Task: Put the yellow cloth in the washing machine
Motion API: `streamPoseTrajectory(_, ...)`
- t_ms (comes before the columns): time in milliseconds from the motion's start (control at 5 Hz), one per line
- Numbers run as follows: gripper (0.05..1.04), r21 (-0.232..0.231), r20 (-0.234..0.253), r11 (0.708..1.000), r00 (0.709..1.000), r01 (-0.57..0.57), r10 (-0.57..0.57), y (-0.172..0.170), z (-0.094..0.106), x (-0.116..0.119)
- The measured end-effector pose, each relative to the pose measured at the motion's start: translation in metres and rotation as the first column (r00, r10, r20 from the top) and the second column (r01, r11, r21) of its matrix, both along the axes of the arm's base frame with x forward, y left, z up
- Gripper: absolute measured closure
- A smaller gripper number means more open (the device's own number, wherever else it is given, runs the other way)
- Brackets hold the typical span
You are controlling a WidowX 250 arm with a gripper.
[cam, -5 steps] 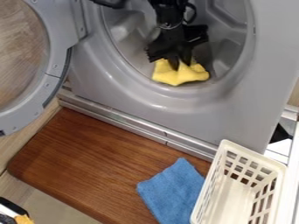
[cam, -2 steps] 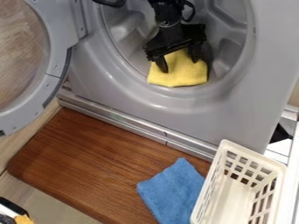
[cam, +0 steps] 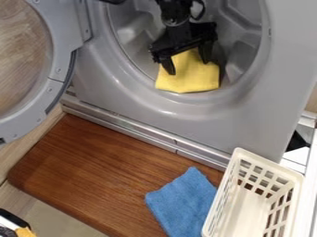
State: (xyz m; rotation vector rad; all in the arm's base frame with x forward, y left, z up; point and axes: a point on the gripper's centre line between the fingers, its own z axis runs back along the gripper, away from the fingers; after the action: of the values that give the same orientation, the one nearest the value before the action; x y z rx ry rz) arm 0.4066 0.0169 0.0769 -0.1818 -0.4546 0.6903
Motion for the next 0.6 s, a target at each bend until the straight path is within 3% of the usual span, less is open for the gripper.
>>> streamPoseTrajectory(400, 0.083, 0.042, 0.048, 0.999, 0.999, 0.005, -0.007, 0.001, 0.037, -0.030)
streamPoseTrajectory(600, 0.083, 0.061, 0.054, 0.998, 0.998, 0.013, -0.016, 0.003, 0.041, -0.055)
